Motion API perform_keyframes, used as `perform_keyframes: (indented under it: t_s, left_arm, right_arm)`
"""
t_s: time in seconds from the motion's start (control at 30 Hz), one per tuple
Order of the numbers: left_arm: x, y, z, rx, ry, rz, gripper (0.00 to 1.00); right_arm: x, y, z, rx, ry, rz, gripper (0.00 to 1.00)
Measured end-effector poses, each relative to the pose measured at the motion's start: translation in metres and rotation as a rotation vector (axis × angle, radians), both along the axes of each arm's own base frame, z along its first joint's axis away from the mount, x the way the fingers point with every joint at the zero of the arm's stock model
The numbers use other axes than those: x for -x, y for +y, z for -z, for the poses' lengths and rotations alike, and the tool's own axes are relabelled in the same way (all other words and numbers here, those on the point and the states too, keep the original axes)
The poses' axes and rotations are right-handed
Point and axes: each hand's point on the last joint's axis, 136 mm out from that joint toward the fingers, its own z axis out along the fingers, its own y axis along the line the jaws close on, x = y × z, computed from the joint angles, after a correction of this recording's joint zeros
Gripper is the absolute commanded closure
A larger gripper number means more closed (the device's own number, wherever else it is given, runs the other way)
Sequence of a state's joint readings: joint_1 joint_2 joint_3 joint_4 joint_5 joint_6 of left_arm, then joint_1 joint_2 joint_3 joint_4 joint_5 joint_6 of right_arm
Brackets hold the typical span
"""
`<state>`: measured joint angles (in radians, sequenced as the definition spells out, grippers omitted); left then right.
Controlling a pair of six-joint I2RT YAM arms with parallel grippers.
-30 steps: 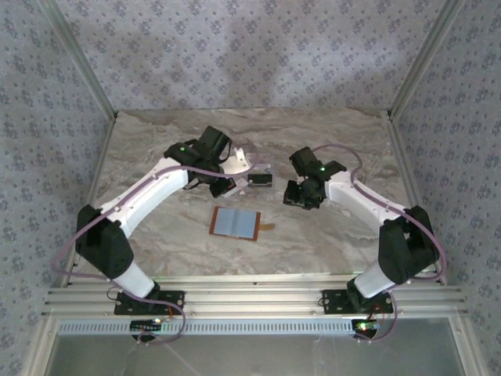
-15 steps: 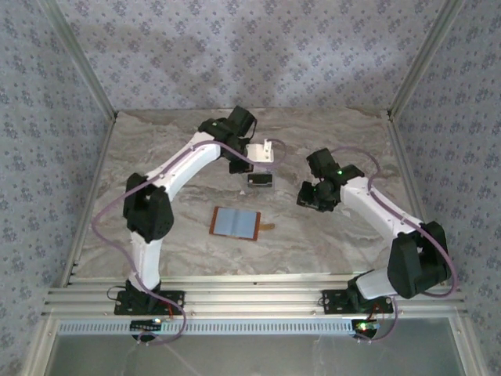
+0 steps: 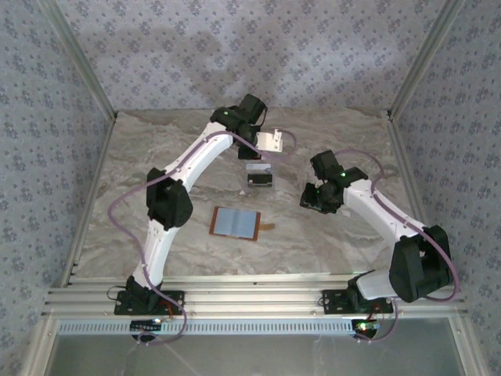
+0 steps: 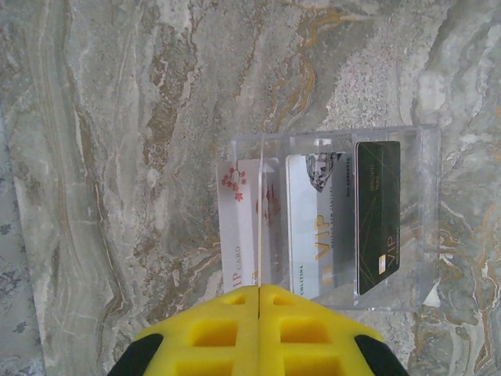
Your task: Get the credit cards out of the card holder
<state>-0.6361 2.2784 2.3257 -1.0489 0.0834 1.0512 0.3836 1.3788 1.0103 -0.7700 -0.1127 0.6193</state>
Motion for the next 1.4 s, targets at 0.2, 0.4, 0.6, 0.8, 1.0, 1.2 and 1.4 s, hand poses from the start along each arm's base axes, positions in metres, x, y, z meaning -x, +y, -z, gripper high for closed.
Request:
perform_keyframes:
  t_s: [0.2,0.4,0.6,0.8,1.0,1.2,1.4]
  left_arm:
    - [-0.003,0.001,0.023,-0.046,0.025,0.006,1.0]
    - [-0.007,0.003,0.039,-0.081,0.038,0.004,0.97]
    - [-0.012,0.004,0.052,-0.106,0.039,-0.009,0.77]
    - [-0.025,0.0,0.038,-0.082,-0.02,-0.036,0.67]
    - [-0.041,-0.005,0.019,-0.049,-0.098,-0.069,0.66]
    - [-0.04,-0.006,0.019,-0.021,-0.075,-0.099,0.63]
    - [-0.025,-0.007,0.027,-0.007,0.007,-0.066,0.41]
  right_arm:
    - [0.001,-0.001,-0.005,-0.008,-0.016,0.002,0.68]
    - [0.005,-0.003,0.0,-0.006,-0.003,0.003,0.68]
    - [0.007,-0.003,0.001,-0.007,0.001,0.002,0.69]
    - [0.006,-0.003,0.001,-0.007,0.001,0.003,0.69]
    - [0.006,-0.003,0.001,-0.008,-0.002,0.004,0.69]
    - [0.003,-0.005,-0.001,-0.006,-0.008,0.002,0.67]
    - [-0.002,-0.004,-0.008,-0.01,-0.031,-0.008,0.66]
